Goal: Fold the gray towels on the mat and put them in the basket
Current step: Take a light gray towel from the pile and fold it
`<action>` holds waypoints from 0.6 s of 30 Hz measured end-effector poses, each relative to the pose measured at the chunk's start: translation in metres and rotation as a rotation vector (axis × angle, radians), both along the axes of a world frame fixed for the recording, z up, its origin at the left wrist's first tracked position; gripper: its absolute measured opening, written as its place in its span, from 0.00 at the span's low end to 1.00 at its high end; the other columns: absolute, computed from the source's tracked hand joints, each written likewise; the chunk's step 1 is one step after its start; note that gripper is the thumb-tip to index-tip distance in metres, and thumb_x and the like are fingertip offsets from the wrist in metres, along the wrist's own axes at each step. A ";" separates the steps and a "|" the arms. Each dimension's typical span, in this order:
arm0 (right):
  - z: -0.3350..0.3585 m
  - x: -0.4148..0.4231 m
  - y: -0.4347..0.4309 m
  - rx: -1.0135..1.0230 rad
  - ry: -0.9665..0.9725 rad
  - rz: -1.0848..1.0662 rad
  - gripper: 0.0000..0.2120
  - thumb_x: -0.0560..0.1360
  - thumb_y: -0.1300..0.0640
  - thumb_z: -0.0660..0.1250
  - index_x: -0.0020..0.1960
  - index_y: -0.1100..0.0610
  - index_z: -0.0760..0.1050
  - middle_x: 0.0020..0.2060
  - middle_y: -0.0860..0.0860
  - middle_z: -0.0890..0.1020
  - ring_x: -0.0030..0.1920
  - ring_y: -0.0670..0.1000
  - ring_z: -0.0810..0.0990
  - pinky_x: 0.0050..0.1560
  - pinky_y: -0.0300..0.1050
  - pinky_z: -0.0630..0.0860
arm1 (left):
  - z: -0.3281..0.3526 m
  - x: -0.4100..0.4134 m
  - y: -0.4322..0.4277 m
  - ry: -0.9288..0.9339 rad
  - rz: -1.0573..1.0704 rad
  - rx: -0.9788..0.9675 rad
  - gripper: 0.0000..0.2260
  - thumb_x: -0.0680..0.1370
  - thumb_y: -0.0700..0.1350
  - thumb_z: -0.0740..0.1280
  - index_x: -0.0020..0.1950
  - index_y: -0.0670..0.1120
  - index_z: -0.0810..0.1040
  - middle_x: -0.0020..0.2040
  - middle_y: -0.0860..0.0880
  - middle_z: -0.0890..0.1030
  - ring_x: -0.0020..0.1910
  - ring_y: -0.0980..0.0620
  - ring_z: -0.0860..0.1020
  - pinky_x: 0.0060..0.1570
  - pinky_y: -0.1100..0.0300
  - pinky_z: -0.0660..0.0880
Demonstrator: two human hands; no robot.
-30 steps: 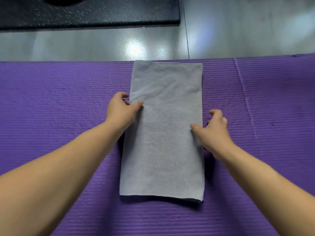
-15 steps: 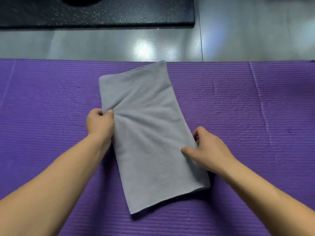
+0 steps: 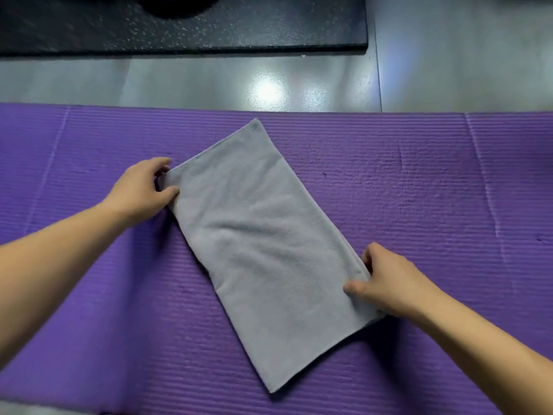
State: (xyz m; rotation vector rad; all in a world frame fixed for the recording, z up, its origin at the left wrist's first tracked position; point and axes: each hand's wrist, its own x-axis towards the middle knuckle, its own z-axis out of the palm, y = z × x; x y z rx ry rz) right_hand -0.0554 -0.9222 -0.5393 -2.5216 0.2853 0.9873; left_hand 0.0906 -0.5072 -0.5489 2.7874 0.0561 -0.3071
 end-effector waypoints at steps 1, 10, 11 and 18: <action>0.002 0.001 -0.002 0.067 0.055 -0.025 0.14 0.68 0.46 0.75 0.43 0.52 0.74 0.38 0.47 0.81 0.39 0.49 0.80 0.35 0.47 0.74 | 0.001 0.003 0.002 0.012 -0.023 0.009 0.24 0.74 0.42 0.76 0.69 0.41 0.76 0.59 0.41 0.82 0.57 0.39 0.79 0.60 0.48 0.73; 0.003 0.086 -0.093 0.296 -0.467 -0.634 0.10 0.72 0.54 0.77 0.48 0.58 0.81 0.39 0.52 0.81 0.36 0.51 0.77 0.36 0.42 0.74 | 0.001 -0.048 -0.035 0.208 0.128 -0.324 0.07 0.71 0.42 0.77 0.42 0.42 0.81 0.35 0.46 0.83 0.34 0.51 0.76 0.35 0.60 0.71; 0.001 0.096 -0.100 0.307 -0.516 -0.709 0.14 0.71 0.52 0.78 0.53 0.57 0.81 0.43 0.53 0.82 0.41 0.52 0.81 0.39 0.41 0.76 | -0.002 -0.060 -0.043 0.256 0.151 -0.376 0.08 0.70 0.45 0.77 0.42 0.43 0.81 0.34 0.46 0.83 0.33 0.52 0.76 0.35 0.59 0.72; -0.010 0.078 -0.101 0.073 -0.536 -0.764 0.25 0.72 0.46 0.76 0.64 0.55 0.74 0.53 0.51 0.79 0.54 0.53 0.79 0.56 0.48 0.75 | -0.015 -0.091 -0.054 0.337 0.312 -0.514 0.05 0.76 0.46 0.75 0.45 0.45 0.84 0.37 0.47 0.86 0.33 0.53 0.77 0.41 0.56 0.72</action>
